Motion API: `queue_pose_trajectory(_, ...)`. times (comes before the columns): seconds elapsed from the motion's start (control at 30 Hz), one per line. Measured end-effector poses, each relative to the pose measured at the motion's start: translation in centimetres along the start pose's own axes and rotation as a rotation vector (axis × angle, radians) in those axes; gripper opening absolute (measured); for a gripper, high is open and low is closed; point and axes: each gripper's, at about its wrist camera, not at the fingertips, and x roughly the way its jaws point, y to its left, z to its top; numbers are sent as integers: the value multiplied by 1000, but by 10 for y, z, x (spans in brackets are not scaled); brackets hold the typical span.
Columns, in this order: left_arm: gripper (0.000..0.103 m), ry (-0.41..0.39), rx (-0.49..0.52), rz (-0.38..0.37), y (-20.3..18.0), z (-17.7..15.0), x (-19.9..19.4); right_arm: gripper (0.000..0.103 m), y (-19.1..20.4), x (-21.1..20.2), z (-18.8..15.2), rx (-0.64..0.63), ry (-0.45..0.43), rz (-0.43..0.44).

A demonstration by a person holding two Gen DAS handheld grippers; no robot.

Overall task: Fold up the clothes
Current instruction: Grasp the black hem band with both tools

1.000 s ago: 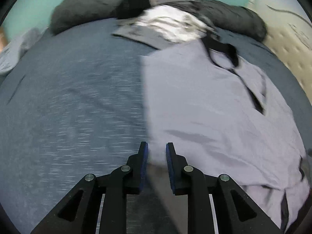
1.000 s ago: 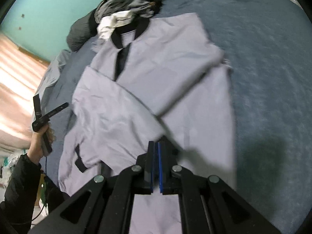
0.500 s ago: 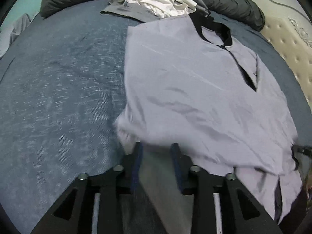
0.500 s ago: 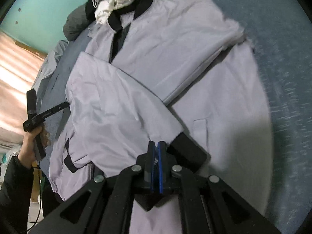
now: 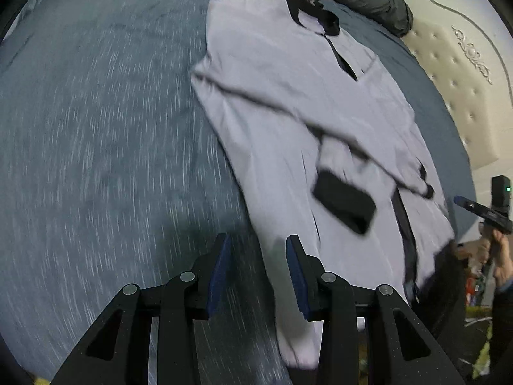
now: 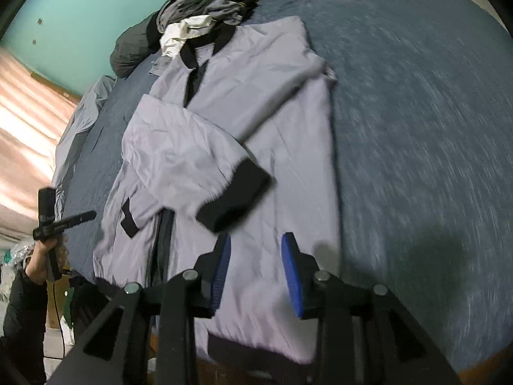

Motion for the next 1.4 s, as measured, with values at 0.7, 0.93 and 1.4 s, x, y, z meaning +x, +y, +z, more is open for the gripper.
queue_pose_trajectory(0.7, 53, 159, -57, -106, -15, -72, 30, 56, -26, 9, -50, 40, 157, -23)
queue_pose_trajectory(0.93, 53, 149, -49, -116, -19, -78, 35, 53, -21, 17, -61, 23, 177, -12)
queue_pose_trajectory(1.4, 21, 53, 69, -152, -54, -75, -3, 11, -8, -14, -55, -18, 103, 17)
